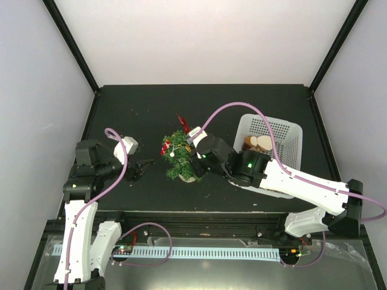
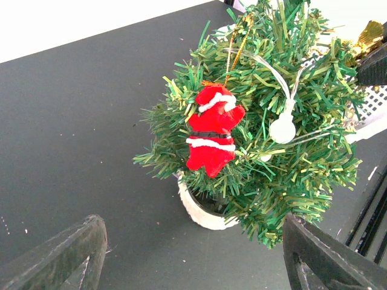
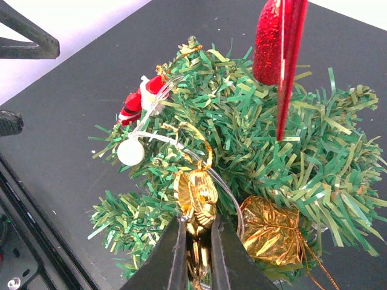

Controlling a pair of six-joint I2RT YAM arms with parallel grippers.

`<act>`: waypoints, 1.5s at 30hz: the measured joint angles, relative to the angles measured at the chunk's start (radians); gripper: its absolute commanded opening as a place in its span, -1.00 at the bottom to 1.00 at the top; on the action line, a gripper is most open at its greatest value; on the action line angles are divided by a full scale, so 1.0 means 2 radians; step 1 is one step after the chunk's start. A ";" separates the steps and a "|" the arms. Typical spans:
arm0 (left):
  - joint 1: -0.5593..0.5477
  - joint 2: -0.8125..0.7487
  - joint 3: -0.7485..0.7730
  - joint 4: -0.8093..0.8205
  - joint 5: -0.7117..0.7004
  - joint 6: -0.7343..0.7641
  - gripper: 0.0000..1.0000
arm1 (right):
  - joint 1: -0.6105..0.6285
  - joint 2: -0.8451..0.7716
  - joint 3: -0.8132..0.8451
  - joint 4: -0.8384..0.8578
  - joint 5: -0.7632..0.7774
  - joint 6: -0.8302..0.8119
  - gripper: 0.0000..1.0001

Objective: Decorate the small christmas tree

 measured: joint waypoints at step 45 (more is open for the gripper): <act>0.003 -0.001 -0.006 0.000 0.000 0.004 0.62 | 0.000 -0.011 0.029 -0.008 -0.021 0.000 -0.98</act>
